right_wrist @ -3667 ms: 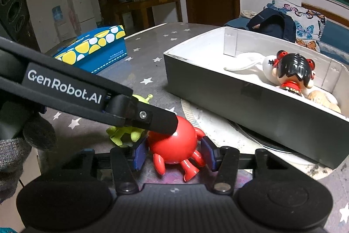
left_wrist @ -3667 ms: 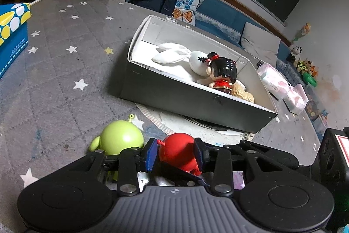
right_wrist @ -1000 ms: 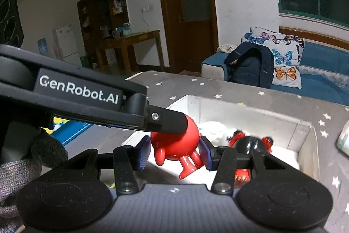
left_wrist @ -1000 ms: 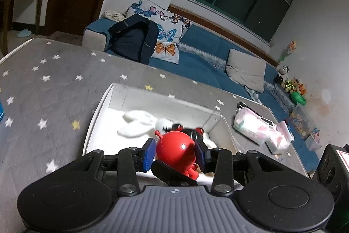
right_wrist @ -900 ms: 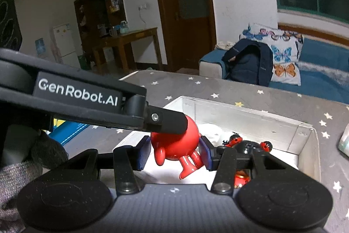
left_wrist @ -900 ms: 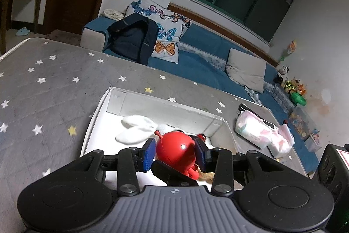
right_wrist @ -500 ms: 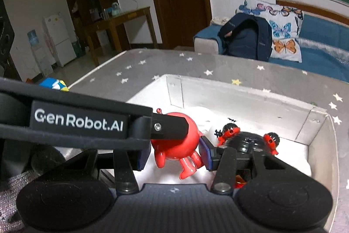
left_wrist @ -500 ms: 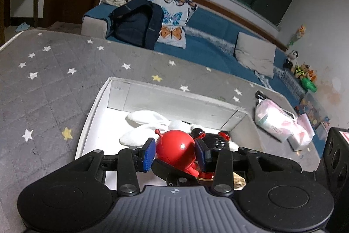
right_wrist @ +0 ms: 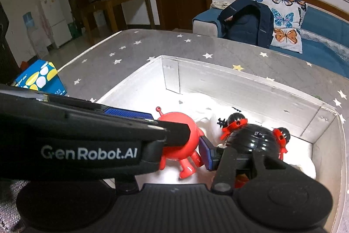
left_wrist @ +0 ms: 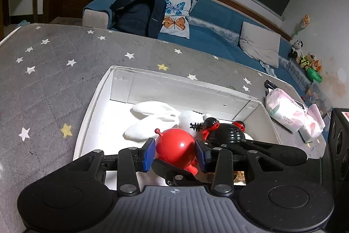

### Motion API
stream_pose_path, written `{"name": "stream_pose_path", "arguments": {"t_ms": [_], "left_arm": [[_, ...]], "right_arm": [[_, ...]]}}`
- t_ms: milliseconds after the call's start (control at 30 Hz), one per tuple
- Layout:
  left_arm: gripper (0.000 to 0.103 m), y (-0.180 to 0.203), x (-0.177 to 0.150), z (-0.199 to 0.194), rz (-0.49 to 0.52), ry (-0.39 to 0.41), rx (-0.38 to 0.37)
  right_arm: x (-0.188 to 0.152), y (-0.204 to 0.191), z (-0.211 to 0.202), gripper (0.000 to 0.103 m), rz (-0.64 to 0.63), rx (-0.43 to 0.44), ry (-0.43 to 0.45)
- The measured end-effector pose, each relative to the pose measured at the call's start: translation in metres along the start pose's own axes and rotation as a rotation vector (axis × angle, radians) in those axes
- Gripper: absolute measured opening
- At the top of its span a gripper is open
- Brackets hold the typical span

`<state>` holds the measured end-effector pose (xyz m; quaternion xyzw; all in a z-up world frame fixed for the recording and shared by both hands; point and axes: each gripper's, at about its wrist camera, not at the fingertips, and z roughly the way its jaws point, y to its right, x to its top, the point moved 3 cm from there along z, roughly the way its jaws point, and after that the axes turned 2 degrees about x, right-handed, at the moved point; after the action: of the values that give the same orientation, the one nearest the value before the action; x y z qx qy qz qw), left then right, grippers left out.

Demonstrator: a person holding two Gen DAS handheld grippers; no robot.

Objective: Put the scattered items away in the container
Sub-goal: 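Open both tools to release the red figure inside the box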

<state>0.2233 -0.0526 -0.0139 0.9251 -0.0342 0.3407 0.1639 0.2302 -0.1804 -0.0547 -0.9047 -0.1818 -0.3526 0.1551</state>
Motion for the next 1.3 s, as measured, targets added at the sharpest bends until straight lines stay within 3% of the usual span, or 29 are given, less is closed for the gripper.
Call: {"name": "stream_pose_path", "arguments": {"t_ms": [633,1300], "left_arm": [[0.042,-0.009,-0.008,0.002,-0.004,-0.012,0.008],[0.042,-0.029,-0.002,-0.01,-0.079,0.011,-0.01]], "right_arm": [[0.001,-0.014,0.012,0.048,-0.084,-0.024,-0.055],[0.0,-0.012,0.011,0.049,-0.092,-0.011,-0.044]]}}
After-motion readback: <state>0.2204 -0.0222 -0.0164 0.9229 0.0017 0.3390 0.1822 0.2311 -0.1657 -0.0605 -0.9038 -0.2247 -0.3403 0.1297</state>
